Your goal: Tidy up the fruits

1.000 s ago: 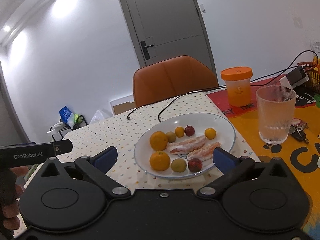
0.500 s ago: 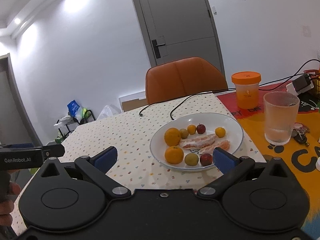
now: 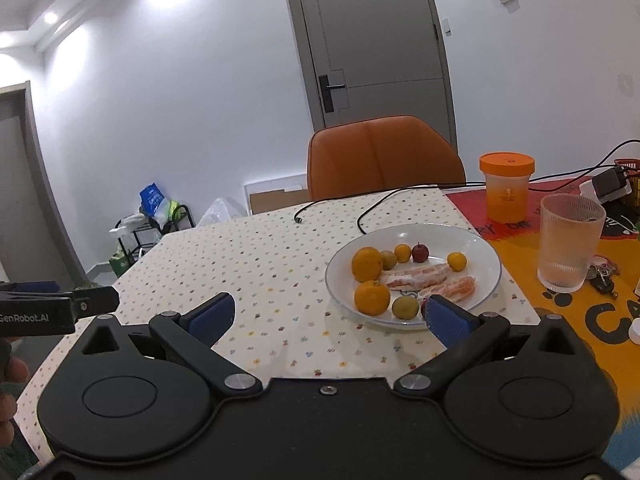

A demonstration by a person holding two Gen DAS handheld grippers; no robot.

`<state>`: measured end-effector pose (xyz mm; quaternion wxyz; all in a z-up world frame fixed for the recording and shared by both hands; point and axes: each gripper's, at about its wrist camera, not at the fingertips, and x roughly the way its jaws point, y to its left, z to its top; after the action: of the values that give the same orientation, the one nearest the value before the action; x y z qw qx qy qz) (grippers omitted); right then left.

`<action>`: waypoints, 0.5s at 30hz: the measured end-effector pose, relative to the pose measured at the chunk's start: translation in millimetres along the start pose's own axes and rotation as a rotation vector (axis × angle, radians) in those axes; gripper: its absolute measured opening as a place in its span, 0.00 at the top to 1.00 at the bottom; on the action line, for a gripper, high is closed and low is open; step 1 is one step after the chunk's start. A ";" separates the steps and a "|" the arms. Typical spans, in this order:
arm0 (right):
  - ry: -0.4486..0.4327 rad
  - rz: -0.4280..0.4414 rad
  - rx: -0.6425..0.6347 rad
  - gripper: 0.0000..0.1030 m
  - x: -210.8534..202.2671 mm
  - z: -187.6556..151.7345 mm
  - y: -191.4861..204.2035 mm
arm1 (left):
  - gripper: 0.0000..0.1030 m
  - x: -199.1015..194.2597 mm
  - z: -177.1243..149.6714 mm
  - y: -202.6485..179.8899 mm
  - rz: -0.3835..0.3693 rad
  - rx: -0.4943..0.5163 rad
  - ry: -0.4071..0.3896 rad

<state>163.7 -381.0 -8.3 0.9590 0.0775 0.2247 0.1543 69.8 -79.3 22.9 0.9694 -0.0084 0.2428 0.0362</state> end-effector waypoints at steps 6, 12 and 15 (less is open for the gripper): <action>0.033 -0.008 -0.020 0.00 -2.2 -7.3 7.7 | 0.00 -4.0 -10.4 16.0 0.006 -0.036 -0.001; 0.053 0.003 -0.056 0.00 -6.7 -15.4 16.6 | 0.00 -6.2 -19.7 31.5 0.030 -0.082 0.010; 0.062 0.000 -0.061 0.00 -8.5 -16.4 19.1 | 0.00 -10.9 -23.0 34.7 0.034 -0.078 0.009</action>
<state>144.0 -364.5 -15.3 0.9536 0.0434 0.2494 0.1633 46.8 -46.1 7.8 0.9664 -0.0423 0.2456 0.0624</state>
